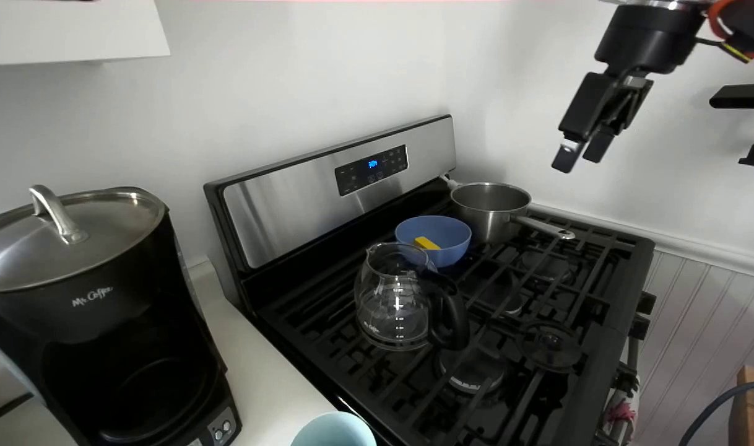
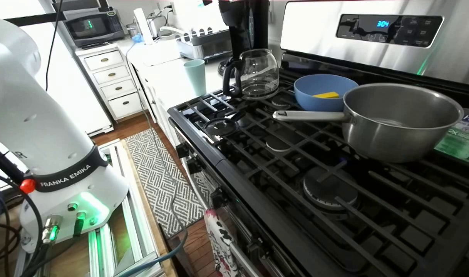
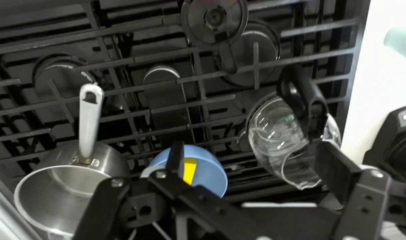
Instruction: Remove the yellow block from the blue bowl and put it in the silver pot
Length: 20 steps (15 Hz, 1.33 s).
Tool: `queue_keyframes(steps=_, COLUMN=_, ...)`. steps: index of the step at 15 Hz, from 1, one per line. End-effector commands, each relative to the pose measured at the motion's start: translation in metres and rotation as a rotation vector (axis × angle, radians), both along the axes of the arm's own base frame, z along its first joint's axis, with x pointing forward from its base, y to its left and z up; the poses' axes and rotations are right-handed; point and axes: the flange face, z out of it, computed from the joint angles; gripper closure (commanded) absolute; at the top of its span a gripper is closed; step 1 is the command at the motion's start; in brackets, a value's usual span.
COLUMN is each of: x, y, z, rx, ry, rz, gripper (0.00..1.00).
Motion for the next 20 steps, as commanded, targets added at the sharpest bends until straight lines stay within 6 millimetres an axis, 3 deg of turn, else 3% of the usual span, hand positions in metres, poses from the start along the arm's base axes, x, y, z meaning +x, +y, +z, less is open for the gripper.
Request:
queue_keyframes(steps=1, x=0.066, y=-0.036, z=-0.001, rx=0.008, ry=0.03, rz=-0.119, gripper=0.0)
queue_keyframes(steps=4, x=0.107, y=-0.05, z=-0.026, rx=0.003, ry=0.138, rz=-0.158, gripper=0.0)
queue_keyframes(steps=8, x=0.162, y=-0.068, z=-0.074, rx=0.024, ry=0.28, rz=-0.207, gripper=0.0)
queue_keyframes(steps=9, x=0.127, y=-0.057, z=-0.061, rx=0.009, ry=0.217, rz=-0.178, gripper=0.0)
queue_keyframes(steps=11, x=0.151, y=-0.064, z=-0.08, rx=0.005, ry=0.262, rz=-0.184, gripper=0.0)
queue_keyframes(steps=14, x=0.159, y=-0.064, z=-0.086, rx=0.006, ry=0.285, rz=-0.158, gripper=0.0)
queue_keyframes(steps=16, x=0.176, y=-0.068, z=-0.094, rx=-0.007, ry=0.288, rz=-0.149, gripper=0.0)
queue_keyframes(steps=20, x=0.226, y=-0.077, z=-0.107, rx=-0.037, ry=0.324, rz=-0.047, gripper=0.0)
